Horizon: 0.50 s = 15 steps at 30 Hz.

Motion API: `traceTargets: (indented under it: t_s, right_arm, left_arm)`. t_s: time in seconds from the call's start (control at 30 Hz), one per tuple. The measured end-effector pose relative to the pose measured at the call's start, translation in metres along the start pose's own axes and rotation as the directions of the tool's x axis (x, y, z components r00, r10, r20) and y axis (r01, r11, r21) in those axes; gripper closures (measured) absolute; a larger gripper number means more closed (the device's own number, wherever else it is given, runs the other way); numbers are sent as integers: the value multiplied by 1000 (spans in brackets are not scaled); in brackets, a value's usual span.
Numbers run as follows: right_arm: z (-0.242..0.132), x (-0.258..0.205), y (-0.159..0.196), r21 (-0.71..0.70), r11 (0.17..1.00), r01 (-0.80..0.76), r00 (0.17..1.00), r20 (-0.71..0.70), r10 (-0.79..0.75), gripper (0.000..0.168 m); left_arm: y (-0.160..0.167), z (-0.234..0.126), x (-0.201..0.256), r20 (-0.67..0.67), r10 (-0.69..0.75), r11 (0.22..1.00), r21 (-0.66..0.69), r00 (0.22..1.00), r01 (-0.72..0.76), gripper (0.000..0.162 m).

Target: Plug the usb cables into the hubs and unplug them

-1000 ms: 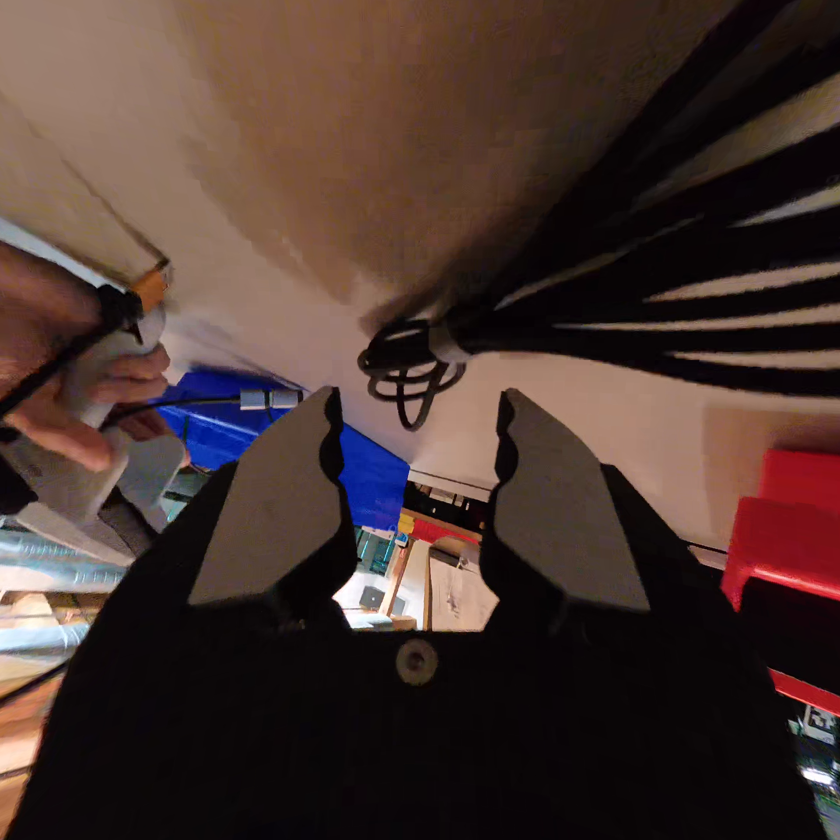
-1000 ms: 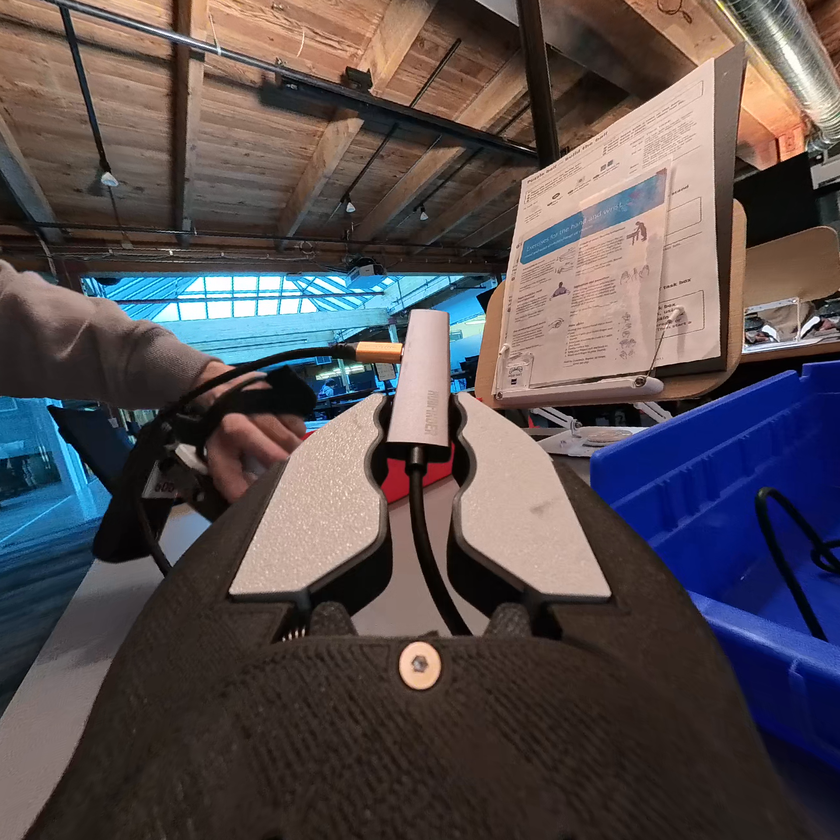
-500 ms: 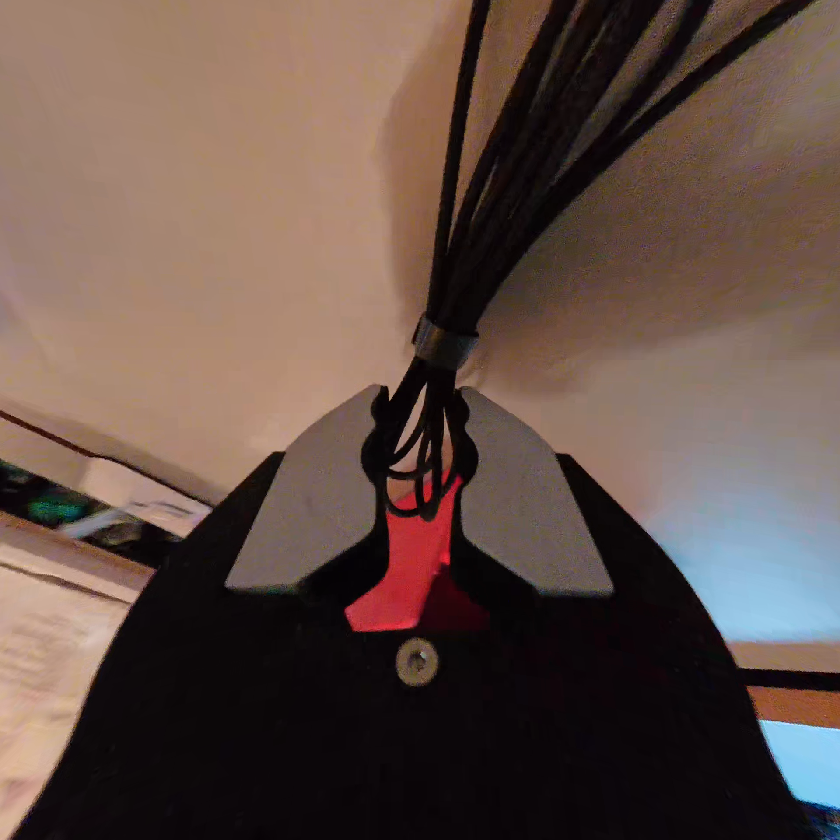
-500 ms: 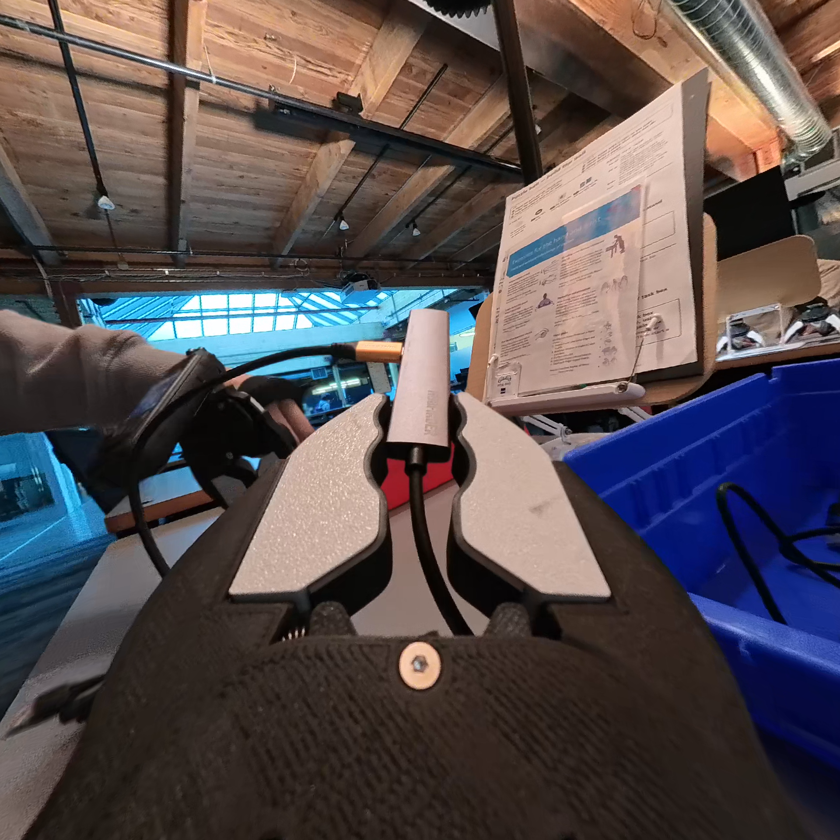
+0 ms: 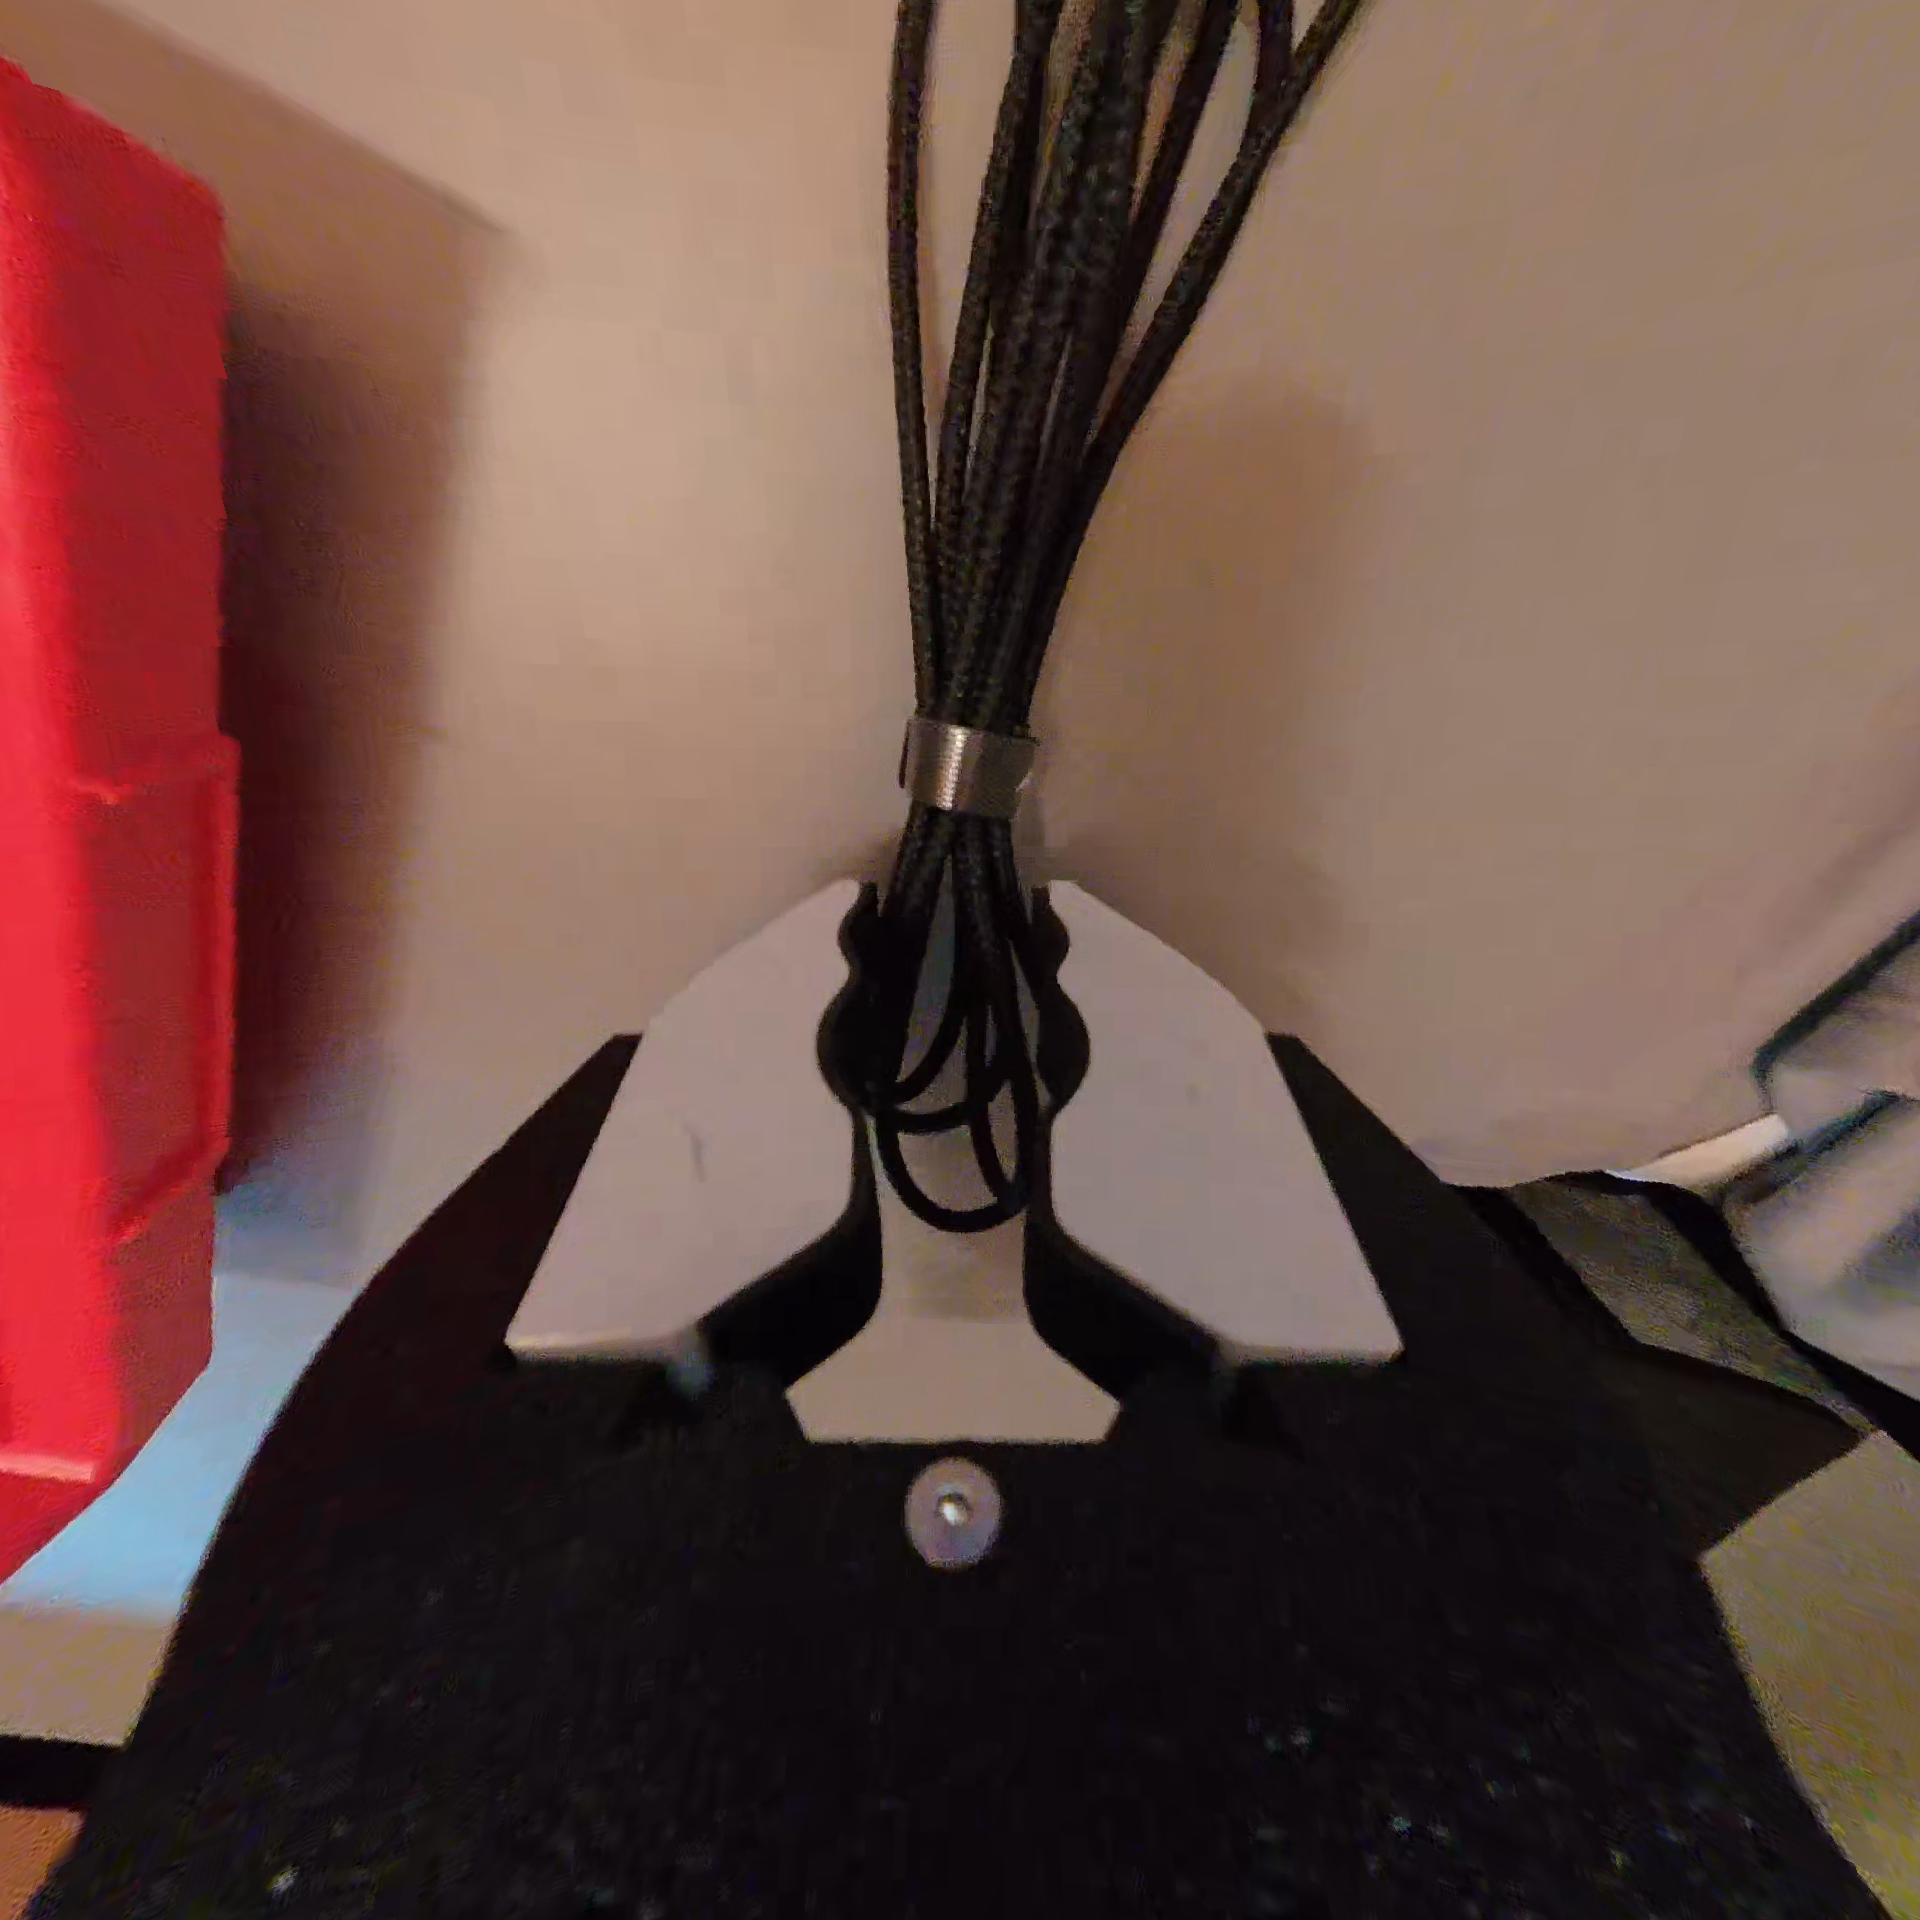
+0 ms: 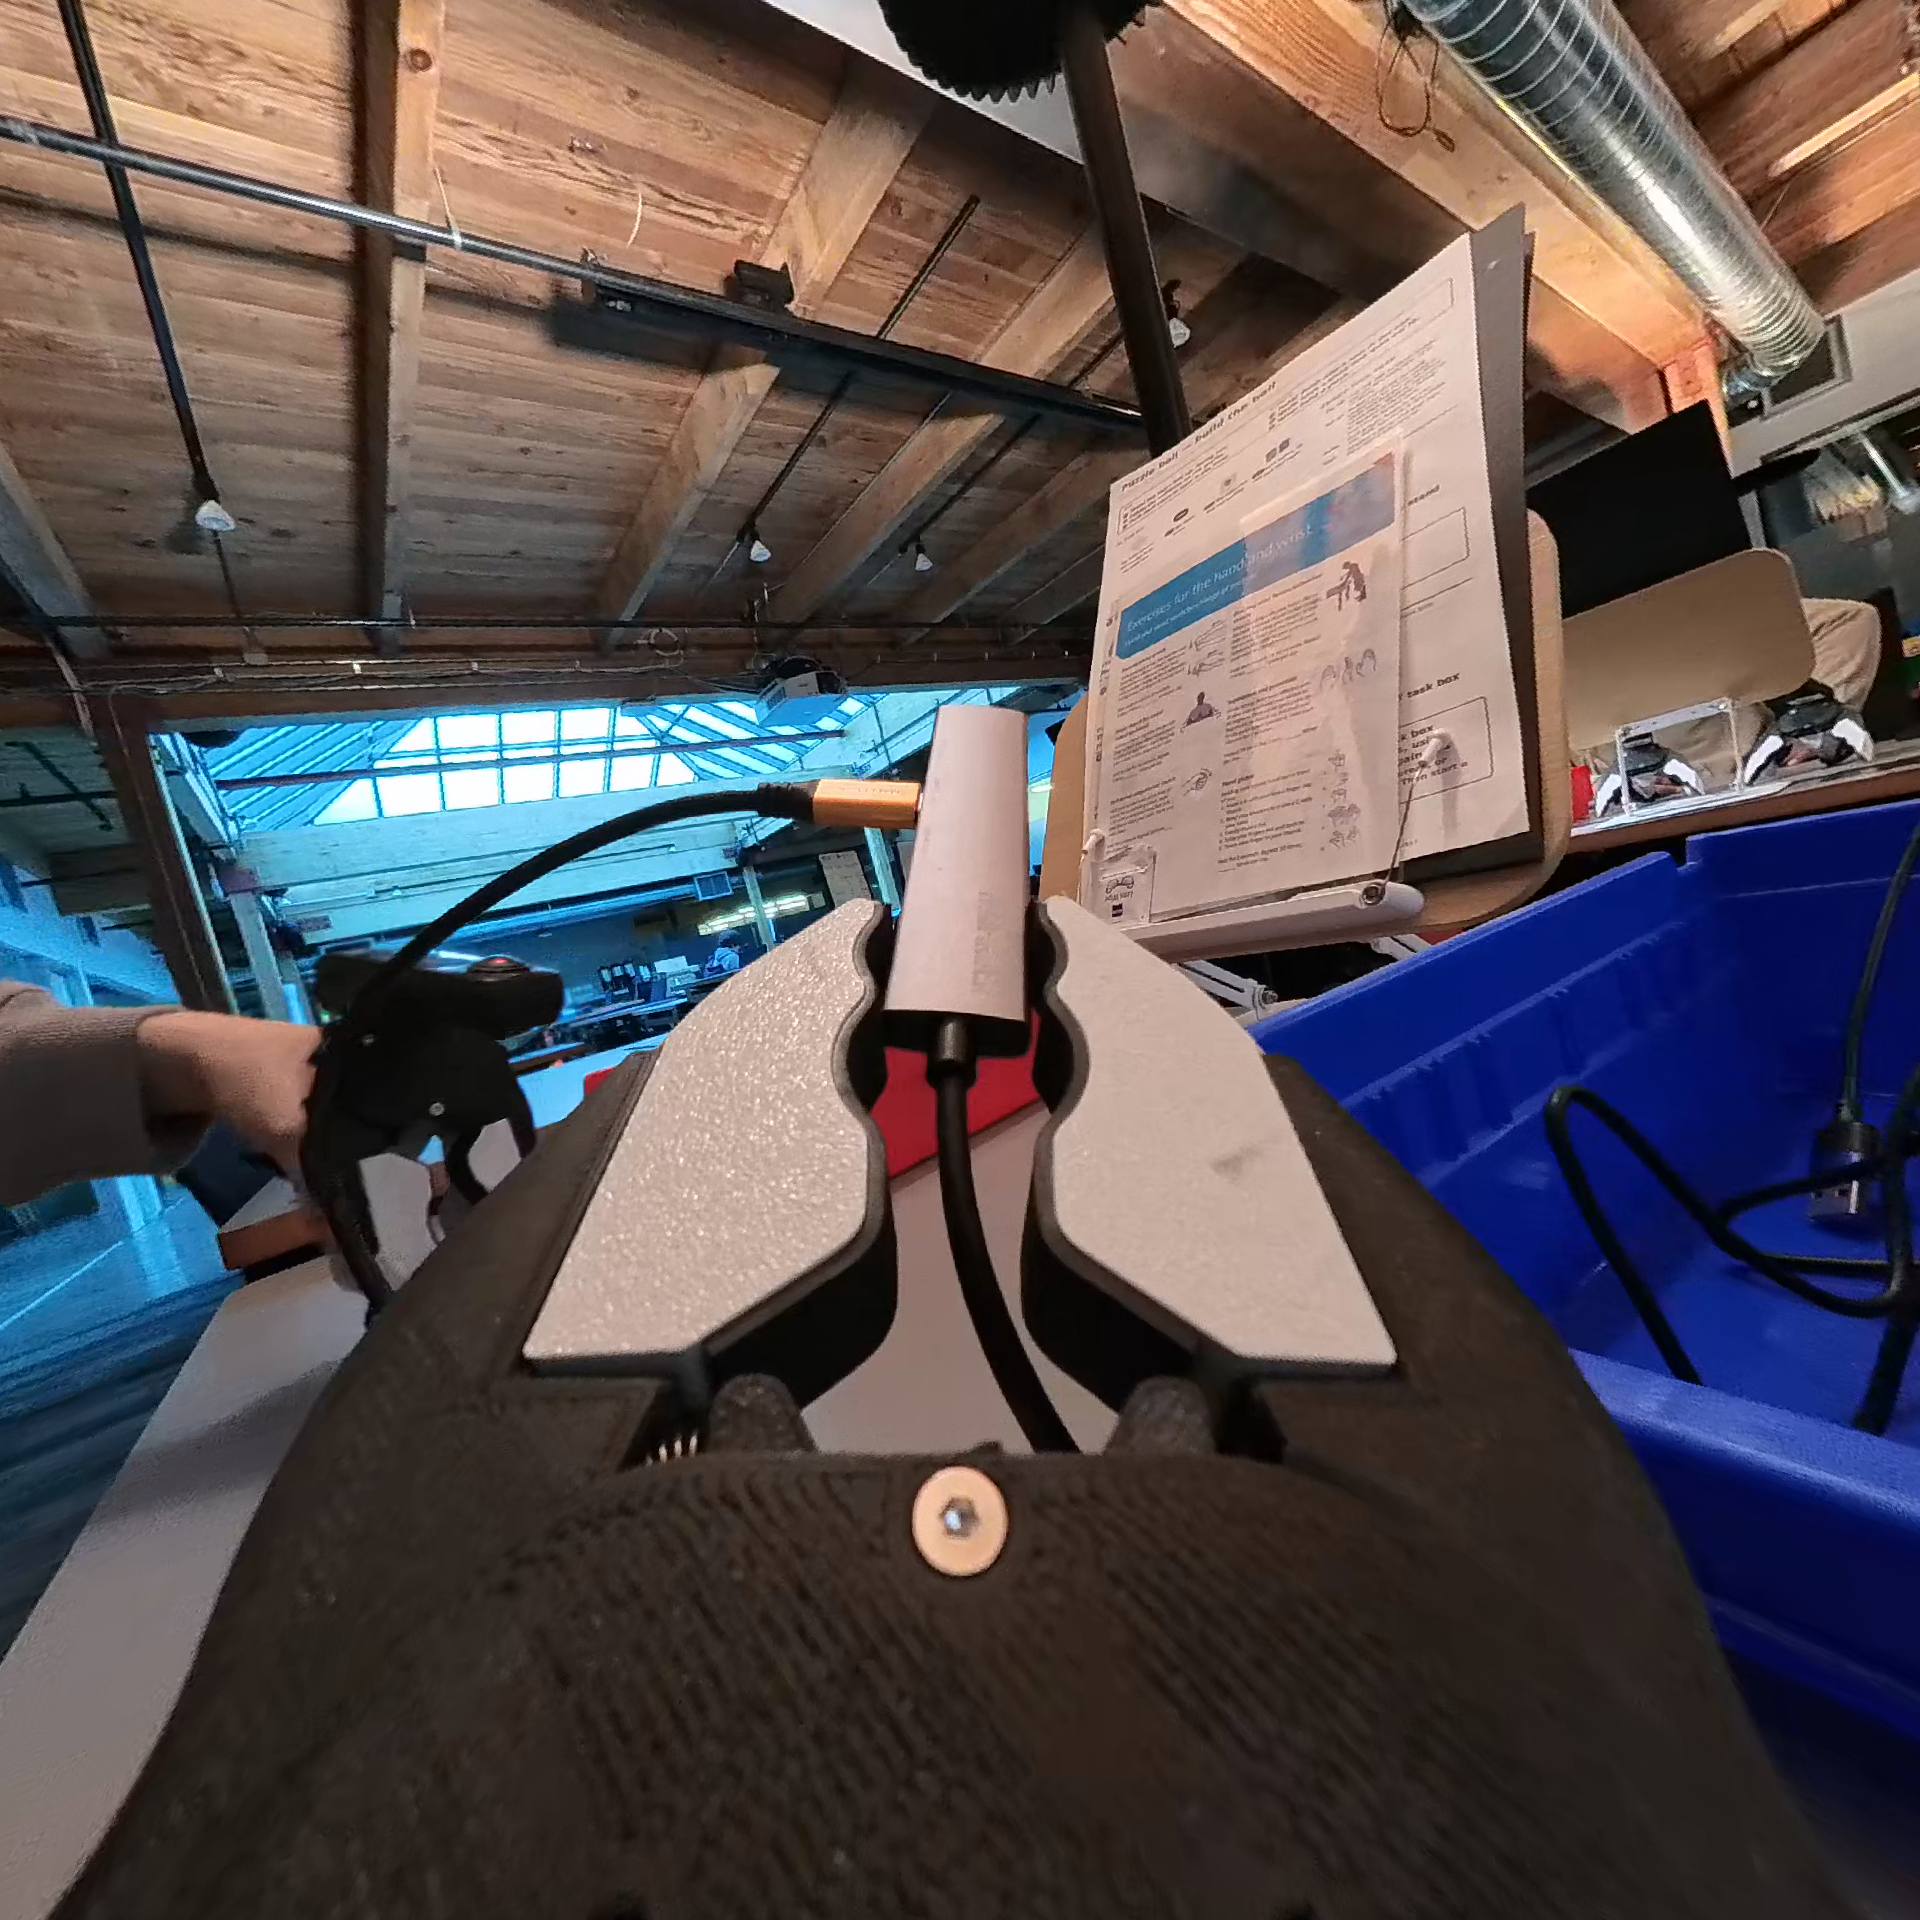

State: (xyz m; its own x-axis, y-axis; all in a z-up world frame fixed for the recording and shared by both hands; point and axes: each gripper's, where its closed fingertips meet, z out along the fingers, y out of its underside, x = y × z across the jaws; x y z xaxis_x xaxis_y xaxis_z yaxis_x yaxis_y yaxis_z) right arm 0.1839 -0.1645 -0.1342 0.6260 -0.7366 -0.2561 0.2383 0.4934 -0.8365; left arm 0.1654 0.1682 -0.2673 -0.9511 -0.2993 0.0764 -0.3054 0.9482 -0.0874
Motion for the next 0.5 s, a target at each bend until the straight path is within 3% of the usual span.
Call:
traceTargets:
  t_s: [0.07,0.17,0.23,0.3,0.4,0.5]
  right_arm:
    - [0,-1,0,-2,1000,3,1000,1,-3,143]
    - [0,-1,0,1,1000,4,1000,0,-4,144]
    - [0,-1,0,1,1000,6,1000,0,-6,144]
    - [1,-2,1,-4,1000,6,1000,5,-6,143]
    - [2,-3,2,-10,1000,2,1000,15,-2,143]
    - [2,-5,2,-12,1000,10,1000,20,-9,144]
  left_arm:
    - [3,2,2,31,16,1000,18,999,-17,131]
    - [7,-5,-1,98,76,997,-2,992,-76,107]
    - [6,-21,-1,121,121,993,0,985,-122,111]
    - [-12,-41,5,157,215,971,75,964,-229,114]
    - [-62,-63,32,236,440,839,234,866,-490,124]
    - [-99,-50,47,184,488,821,237,853,-520,129]
